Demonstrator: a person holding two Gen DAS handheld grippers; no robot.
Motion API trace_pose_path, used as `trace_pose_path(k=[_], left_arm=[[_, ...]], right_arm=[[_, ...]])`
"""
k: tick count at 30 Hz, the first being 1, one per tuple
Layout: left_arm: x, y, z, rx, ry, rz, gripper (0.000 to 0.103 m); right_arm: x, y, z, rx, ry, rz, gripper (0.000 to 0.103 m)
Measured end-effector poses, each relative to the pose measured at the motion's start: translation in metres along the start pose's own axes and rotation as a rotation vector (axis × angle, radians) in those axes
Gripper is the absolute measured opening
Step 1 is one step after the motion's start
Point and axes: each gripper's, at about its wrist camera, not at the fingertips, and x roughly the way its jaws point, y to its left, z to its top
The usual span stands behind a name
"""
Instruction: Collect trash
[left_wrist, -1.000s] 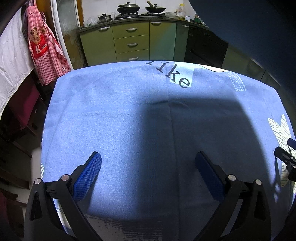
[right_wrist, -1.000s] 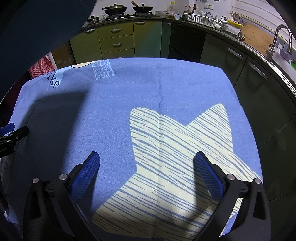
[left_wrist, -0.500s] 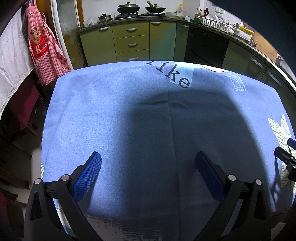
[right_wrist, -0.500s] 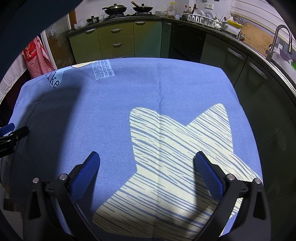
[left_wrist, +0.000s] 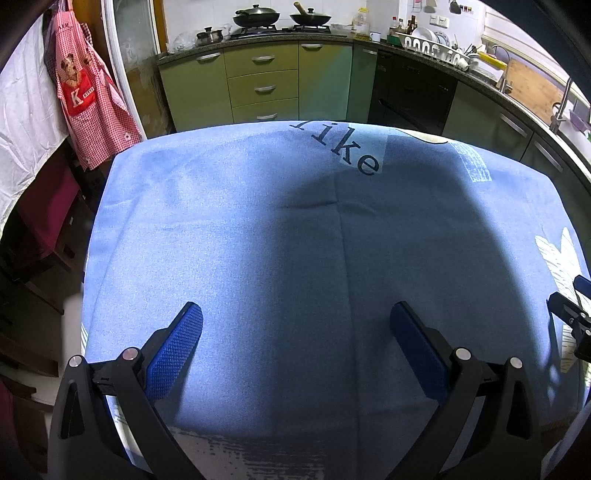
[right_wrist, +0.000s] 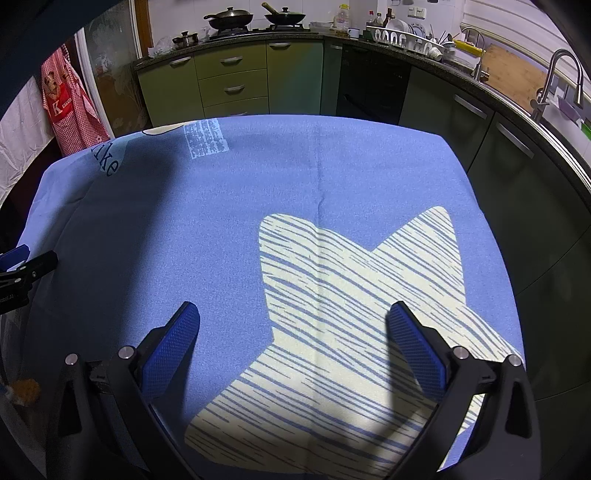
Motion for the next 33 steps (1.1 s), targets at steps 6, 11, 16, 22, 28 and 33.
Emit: trace_pose_path(k=[6, 11, 16, 22, 28, 33], left_arm=[[0.0, 0.0, 0.0, 0.0, 0.0, 0.0, 0.1], [-0.0003, -0.0005, -0.0001, 0.0, 0.0, 0.0, 0.1], [-0.0001, -0.0003, -0.0001, 0.0, 0.0, 0.0, 0.1], [-0.0005, -0.0005, -0.0002, 0.0, 0.0, 0.0, 0.1], [-0.0006, -0.0007, -0.0002, 0.0, 0.0, 0.0, 0.1], [-0.001, -0.0011, -0.0004, 0.0, 0.0, 0.0, 0.1]], right_arm=[[0.0001, -0.0005, 0.0001, 0.0, 0.0, 0.0, 0.098], [0.0001, -0.0003, -0.0001, 0.0, 0.0, 0.0, 0.098], [-0.0001, -0.0007, 0.0, 0.0, 0.001, 0.0, 0.098], [0.0001, -0.0007, 0.0, 0.0, 0.001, 0.0, 0.098], [-0.0001, -0.0009, -0.001, 0.0, 0.0, 0.001, 0.098], [0.0002, -0.0026, -0.0026, 0.0, 0.0, 0.001, 0.098]])
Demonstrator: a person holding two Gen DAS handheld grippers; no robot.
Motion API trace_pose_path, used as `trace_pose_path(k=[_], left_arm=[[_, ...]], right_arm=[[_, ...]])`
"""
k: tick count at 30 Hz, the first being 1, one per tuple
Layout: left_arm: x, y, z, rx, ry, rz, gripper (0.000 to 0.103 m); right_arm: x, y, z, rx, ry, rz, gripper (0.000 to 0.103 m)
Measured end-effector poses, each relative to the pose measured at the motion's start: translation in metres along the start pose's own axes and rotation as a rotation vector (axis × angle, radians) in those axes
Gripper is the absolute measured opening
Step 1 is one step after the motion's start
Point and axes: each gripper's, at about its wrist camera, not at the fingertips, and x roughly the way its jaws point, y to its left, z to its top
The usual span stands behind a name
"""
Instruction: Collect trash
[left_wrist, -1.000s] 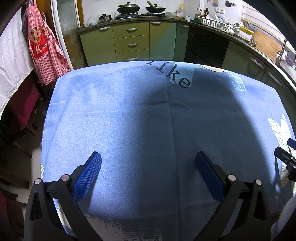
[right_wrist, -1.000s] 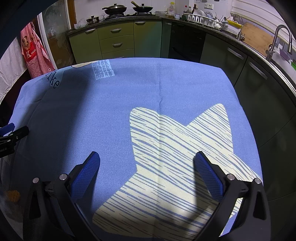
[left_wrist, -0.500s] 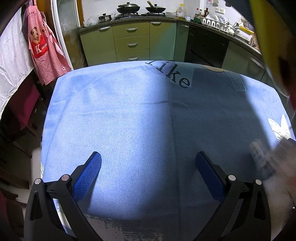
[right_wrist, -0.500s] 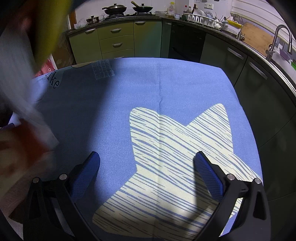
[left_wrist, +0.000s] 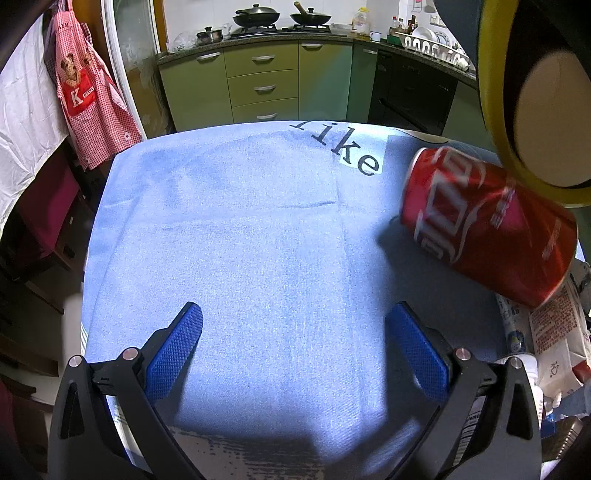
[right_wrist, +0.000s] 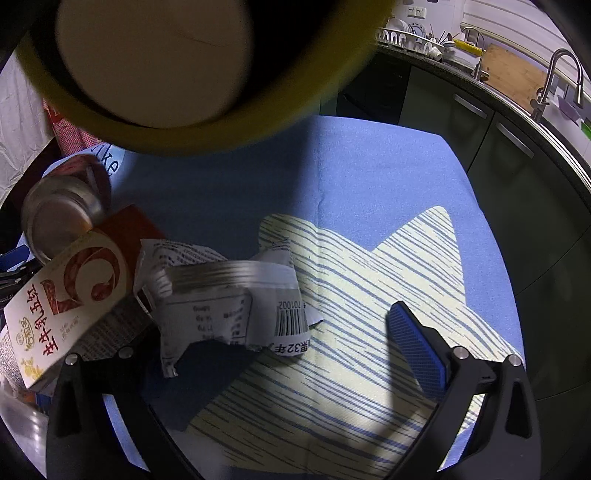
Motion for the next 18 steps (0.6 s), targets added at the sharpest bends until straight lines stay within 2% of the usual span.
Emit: trace_pose_path(k=[18], left_arm=[[0.0002, -0.0001, 0.0, 0.0, 0.0, 0.0, 0.1]], right_arm=[[-0.0005, -0.002, -0.0001, 0.0, 0.0, 0.001, 0.098]])
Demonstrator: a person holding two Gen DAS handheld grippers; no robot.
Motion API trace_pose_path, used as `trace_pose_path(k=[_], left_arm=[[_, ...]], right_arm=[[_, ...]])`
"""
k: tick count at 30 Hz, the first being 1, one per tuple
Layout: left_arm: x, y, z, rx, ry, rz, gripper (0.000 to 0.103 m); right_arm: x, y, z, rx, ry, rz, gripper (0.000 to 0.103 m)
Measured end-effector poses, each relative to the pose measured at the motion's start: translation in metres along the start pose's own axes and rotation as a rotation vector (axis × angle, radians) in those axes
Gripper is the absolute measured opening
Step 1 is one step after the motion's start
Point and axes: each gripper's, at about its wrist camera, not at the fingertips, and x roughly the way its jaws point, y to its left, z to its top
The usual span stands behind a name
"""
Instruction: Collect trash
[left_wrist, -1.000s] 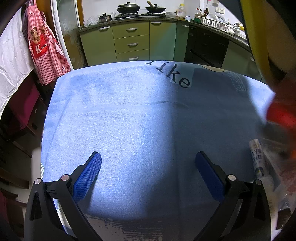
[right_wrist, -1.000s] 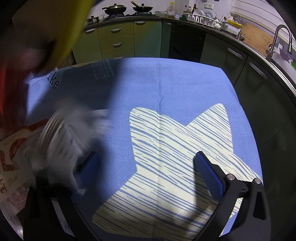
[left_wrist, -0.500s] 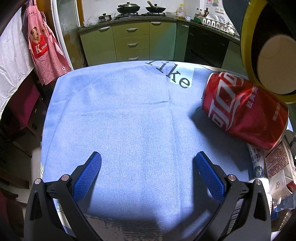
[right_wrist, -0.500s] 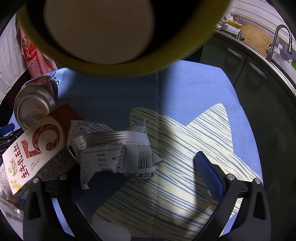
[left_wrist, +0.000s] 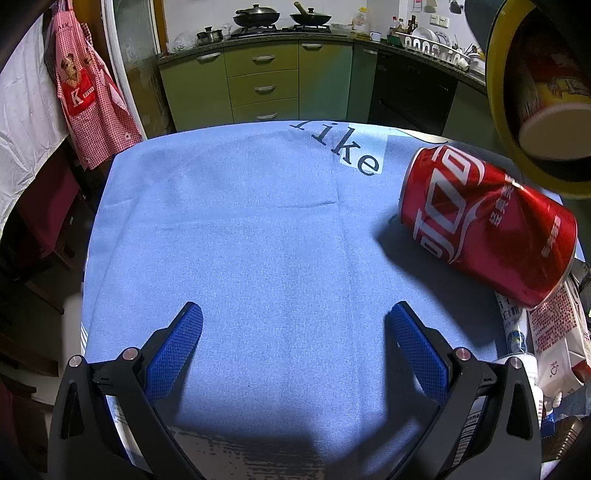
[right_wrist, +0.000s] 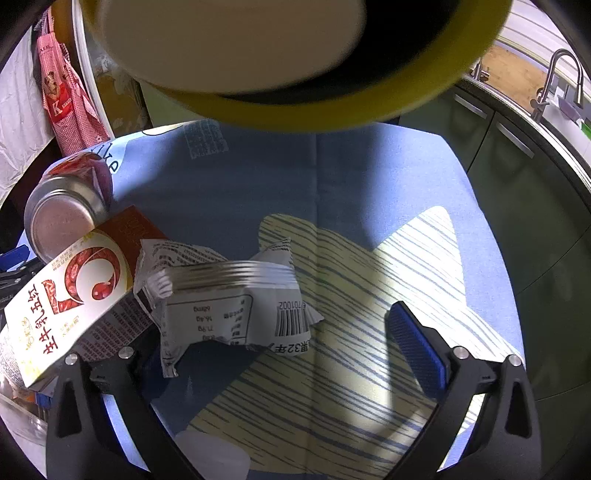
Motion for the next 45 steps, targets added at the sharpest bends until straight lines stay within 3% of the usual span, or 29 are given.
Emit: trace_pose_path(k=[45], left_arm=[[-0.0012, -0.0031, -0.0002, 0.0, 0.0, 0.0, 0.1]], right_arm=[[0.0011, -0.0068, 0.0037, -0.001, 0.0, 0.0, 0.098]])
